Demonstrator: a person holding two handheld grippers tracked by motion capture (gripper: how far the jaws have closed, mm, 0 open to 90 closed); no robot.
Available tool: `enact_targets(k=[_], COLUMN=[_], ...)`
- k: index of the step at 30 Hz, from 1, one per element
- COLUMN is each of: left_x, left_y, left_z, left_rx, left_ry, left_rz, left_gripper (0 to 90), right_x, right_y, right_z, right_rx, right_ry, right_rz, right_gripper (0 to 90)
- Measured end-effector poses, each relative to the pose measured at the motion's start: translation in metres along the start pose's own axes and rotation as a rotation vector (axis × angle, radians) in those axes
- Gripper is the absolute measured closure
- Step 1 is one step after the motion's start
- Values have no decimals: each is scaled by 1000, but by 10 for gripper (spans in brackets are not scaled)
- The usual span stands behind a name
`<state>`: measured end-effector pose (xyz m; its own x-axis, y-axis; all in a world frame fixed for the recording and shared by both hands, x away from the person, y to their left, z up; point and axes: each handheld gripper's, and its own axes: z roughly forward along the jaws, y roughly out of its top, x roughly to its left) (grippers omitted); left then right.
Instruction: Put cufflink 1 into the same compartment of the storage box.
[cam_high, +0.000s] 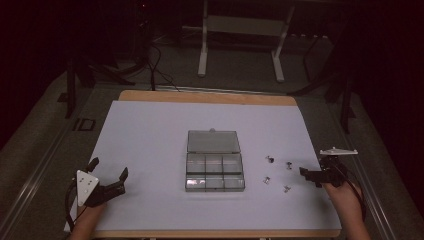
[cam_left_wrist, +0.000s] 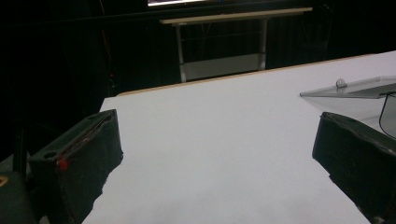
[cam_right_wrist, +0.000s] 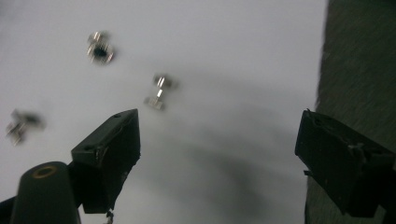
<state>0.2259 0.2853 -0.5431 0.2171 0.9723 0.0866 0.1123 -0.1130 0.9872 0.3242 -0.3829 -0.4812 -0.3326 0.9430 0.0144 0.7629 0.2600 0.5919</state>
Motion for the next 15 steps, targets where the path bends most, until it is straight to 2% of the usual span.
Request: enact_targets(k=[4,9,10,11,12,15], left_x=[0,0,0,0,0,0], left_y=[0,0,0,0,0,0], left_z=[0,0,0,0,0,0], left_rx=[1,2,2,2,2,3], left_ry=[0,-1,-1,0,-1,-1], left_rz=[1,2,2,2,2,1], left_gripper=[24,24,24,24,24,24], right_x=[1,0,0,0,-1,-1], right_y=[3,5,5,6,7,8], right_z=[-5,-8,-8,-8,-9,-11], right_rx=[109,266,266,299,363,441], right_ry=[17,68,68,77,105,133], right_rz=[-14,-24,-24,-27,-36,-55], right_gripper=[141,141,141,140,140,140])
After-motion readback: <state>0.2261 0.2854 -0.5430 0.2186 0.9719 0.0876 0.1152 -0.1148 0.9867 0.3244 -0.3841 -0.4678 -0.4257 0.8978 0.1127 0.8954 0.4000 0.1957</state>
